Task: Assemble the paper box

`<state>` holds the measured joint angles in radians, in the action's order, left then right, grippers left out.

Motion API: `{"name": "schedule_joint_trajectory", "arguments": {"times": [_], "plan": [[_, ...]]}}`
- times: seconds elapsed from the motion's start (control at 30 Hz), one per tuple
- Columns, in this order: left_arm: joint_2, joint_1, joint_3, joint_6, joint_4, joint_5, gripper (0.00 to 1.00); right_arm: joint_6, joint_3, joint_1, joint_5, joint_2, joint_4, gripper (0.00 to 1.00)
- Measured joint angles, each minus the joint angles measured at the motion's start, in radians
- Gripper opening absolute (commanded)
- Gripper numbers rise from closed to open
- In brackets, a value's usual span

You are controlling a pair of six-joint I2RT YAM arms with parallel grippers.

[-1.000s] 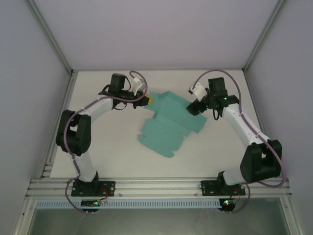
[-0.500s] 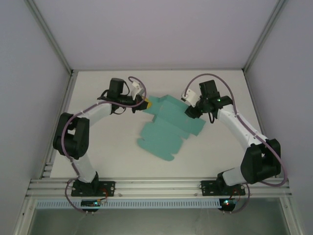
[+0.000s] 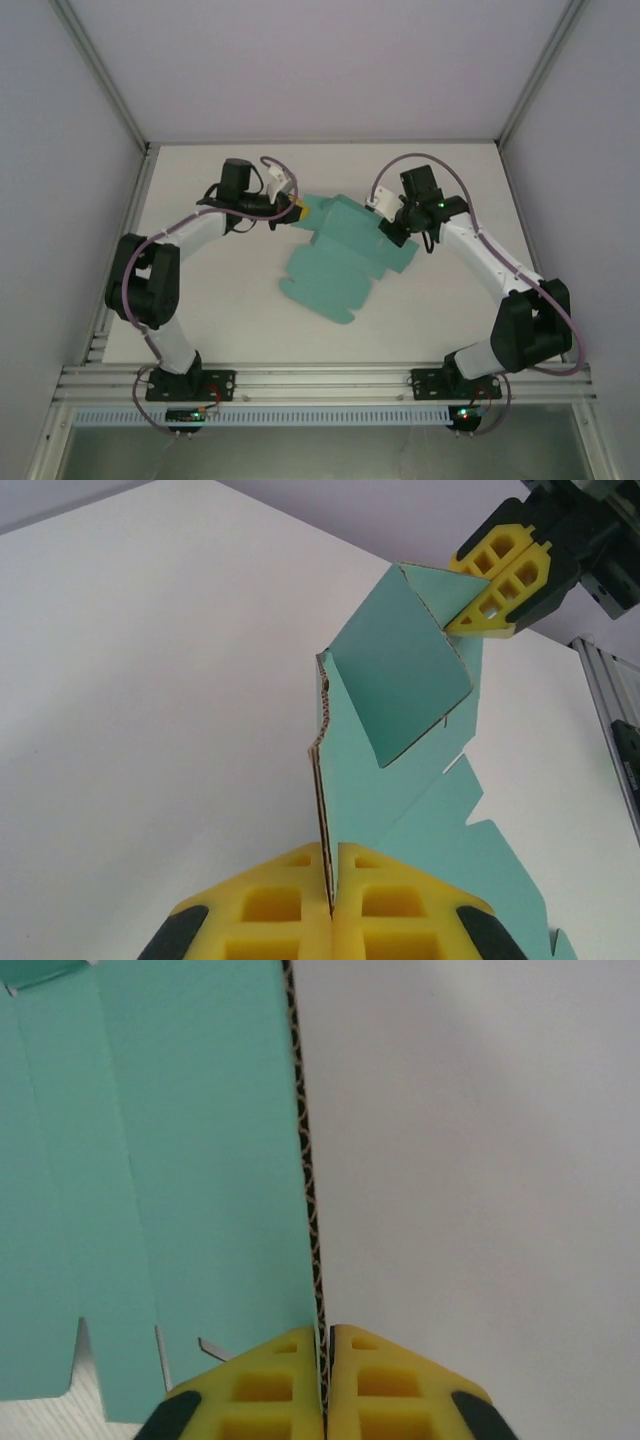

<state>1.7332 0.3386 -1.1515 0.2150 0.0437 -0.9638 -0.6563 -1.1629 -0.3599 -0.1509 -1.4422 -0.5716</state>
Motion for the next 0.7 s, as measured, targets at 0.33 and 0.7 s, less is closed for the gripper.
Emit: {"name": "schedule_joint_trajectory", "arguments": {"times": [0.33, 0.7], "plan": [[-0.112, -0.069, 0.148, -0.137, 0.012, 0.266, 1.0, -0.262, 0.205, -0.21, 0.425, -0.033, 0.456, 0.0], [-0.088, -0.189, 0.155, -0.405, -0.056, 0.648, 1.0, -0.715, 0.36, -0.284, 0.6, -0.317, 1.282, 0.0]]}}
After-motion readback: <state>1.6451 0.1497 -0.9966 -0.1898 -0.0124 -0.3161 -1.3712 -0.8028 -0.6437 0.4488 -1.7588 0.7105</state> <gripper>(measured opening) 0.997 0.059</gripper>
